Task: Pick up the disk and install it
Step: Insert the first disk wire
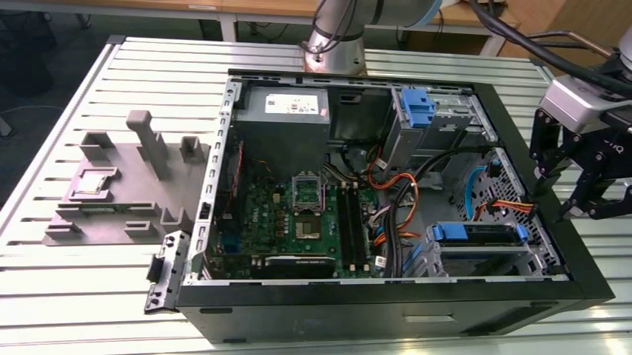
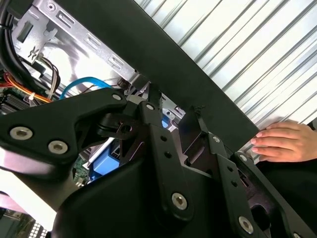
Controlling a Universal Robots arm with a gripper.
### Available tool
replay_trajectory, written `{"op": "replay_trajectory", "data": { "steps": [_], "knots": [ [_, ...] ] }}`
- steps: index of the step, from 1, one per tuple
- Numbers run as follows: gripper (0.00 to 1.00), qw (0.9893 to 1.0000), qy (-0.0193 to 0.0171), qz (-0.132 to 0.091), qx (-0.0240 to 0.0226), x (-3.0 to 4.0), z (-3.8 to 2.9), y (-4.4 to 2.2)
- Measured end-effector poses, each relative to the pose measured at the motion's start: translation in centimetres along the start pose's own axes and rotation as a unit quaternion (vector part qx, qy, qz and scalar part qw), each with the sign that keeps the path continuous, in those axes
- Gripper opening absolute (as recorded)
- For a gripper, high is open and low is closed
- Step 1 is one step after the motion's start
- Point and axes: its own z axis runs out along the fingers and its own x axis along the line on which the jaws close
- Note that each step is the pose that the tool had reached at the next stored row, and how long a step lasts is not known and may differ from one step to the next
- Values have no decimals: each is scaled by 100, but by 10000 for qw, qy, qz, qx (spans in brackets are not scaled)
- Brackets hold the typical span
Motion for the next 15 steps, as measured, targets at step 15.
{"op": "replay_trajectory", "data": {
  "steps": [15],
  "knots": [
    [43,10000,0,0,0,-10,-4,48]
  ]
}}
